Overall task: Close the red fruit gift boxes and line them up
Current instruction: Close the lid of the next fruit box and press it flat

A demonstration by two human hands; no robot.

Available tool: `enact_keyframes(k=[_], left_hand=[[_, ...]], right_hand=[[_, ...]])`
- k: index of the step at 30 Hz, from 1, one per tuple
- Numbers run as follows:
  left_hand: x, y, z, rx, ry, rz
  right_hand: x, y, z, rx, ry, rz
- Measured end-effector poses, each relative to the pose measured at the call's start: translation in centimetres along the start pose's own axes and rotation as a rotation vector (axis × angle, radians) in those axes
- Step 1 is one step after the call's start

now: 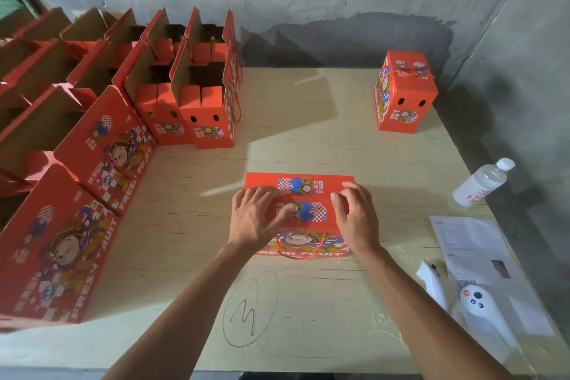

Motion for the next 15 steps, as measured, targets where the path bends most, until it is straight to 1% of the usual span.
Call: enact_keyframes(k=[3,5,8,10,13,15], left_hand=[[-0.6,-0.7,0.2,0.042,0.088,0.132],[-0.9,-1.5,-0.3,0.071,0.065,0.222],[-1.2,-2.3,-1.1,0.154,-0.025,0.329],[-1.6,-2.4,-1.2,0.171,-0.063,0.326],[-2.3,-1.8,-1.8,0.141,-0.186,0.234],[-2.6,-1.4,-1.9,0.127,-0.199,0.17]], right_hand=[[-0.1,0.7,-0.5,-0.021,-0.084,-0.088],[-0.4,1.4,-1.0,-0.054,-0.153,-0.164],[-0.9,2.4,-2.0,-0.131,-0.279,-0.246],[-1.5,2.7,-2.4,-0.18,-0.357,-0.25],[-2.0,2.5,-2.7,-0.207,-0.457,-0.227],[-1.9,2.2,-2.9,-0.234,-0.488,-0.214]])
Point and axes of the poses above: each hand's wrist, its own x-axis away from the middle knuckle, its own z-axis out of the back of the hand, y = z × x, the point moved 9 cm from there along -x, towards the middle knuckle, and after that the axes turned 9 degrees about -z, right-handed, at the moved point
